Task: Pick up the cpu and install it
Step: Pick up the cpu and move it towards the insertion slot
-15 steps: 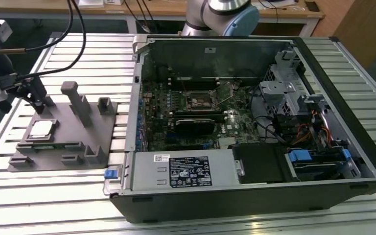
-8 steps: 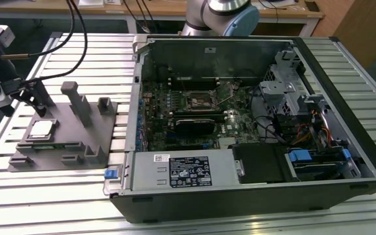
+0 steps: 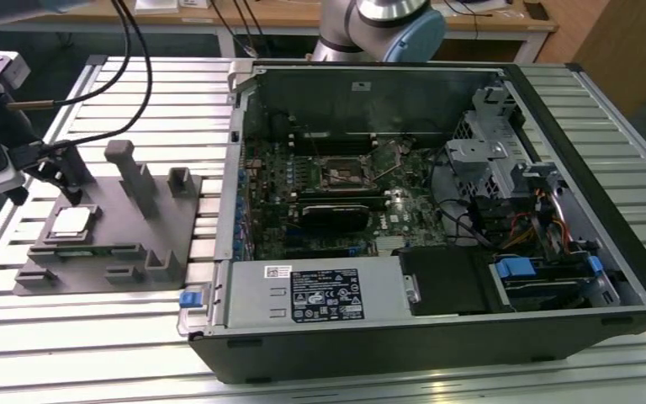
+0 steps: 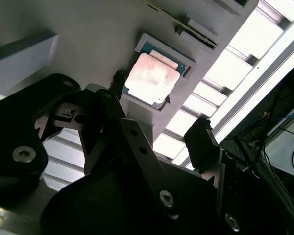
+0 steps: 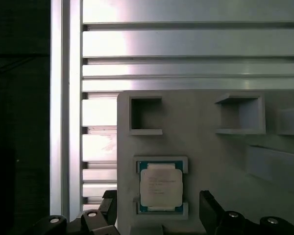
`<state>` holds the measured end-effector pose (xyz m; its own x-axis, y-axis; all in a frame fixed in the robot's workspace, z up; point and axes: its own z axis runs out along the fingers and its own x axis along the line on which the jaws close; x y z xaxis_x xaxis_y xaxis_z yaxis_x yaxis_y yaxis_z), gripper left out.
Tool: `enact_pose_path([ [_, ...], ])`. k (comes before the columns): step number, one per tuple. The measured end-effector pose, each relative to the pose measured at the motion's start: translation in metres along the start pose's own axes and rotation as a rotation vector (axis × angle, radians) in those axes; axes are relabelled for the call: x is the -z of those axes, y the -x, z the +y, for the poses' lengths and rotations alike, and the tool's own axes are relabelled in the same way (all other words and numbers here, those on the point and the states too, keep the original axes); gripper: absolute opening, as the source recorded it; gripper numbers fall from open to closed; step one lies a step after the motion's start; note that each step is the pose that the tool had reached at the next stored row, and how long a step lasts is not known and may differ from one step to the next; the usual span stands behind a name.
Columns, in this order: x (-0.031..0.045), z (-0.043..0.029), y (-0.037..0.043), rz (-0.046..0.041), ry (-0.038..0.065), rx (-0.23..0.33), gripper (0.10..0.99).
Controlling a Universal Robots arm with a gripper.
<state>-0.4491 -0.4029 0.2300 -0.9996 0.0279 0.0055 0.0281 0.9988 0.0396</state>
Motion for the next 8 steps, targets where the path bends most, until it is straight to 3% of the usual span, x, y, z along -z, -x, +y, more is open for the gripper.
enact_pose_path([
  [8,-0.0143,-0.0009,0.0001,0.0007,0.000,0.001,0.761],
])
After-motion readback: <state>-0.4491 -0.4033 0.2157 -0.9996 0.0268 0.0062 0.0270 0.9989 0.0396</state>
